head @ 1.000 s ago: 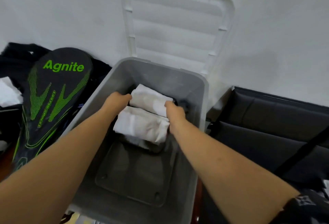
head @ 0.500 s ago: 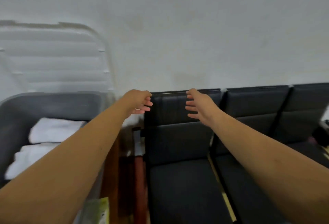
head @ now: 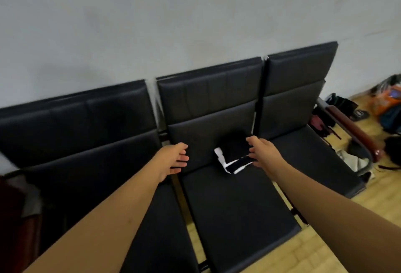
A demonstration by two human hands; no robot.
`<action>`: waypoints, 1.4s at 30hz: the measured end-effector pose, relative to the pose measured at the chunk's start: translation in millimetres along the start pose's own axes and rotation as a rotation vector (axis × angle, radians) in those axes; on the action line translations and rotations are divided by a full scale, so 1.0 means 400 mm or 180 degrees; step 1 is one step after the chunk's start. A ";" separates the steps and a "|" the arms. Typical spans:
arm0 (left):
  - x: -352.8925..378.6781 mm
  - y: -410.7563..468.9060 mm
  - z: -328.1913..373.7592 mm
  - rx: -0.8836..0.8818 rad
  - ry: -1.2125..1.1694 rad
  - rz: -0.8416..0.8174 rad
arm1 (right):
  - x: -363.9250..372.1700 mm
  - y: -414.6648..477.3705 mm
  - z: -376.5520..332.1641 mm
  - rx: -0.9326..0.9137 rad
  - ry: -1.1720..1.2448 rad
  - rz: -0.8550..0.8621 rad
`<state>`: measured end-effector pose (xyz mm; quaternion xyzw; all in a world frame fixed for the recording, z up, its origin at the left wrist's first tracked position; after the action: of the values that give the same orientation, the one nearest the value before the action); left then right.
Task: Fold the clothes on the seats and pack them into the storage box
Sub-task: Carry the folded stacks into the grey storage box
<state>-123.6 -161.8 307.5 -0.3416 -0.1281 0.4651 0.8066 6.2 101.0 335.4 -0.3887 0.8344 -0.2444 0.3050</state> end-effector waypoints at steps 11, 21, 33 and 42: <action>0.457 0.526 -0.230 -0.0654 -0.0272 0.0159 | -0.200 0.639 0.299 0.0500 -0.0297 0.0286; 0.687 0.899 -0.368 -0.0831 -0.0763 -0.0153 | -0.131 1.094 0.366 0.0631 -0.0488 0.0062; 0.744 0.991 -0.456 -0.0814 -0.0995 -0.0058 | -0.049 1.224 0.509 0.1156 -0.0292 -0.0541; 0.735 0.920 -0.544 -0.0872 -0.1275 -0.0488 | -0.018 1.081 0.685 0.1613 0.0378 -0.0690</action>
<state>-96.0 113.5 -131.5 -0.3381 -0.3728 0.4393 0.7441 -14.6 310.0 -131.5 -0.3720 0.7167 -0.4987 0.3151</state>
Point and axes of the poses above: each hand's wrist, its own y-axis towards the middle knuckle, its own x-axis out of the palm, z = x × y, the point moved 10 cm from there along y, towards the middle knuckle, and after that the axes turned 5 degrees about x, right-handed, at the moved point
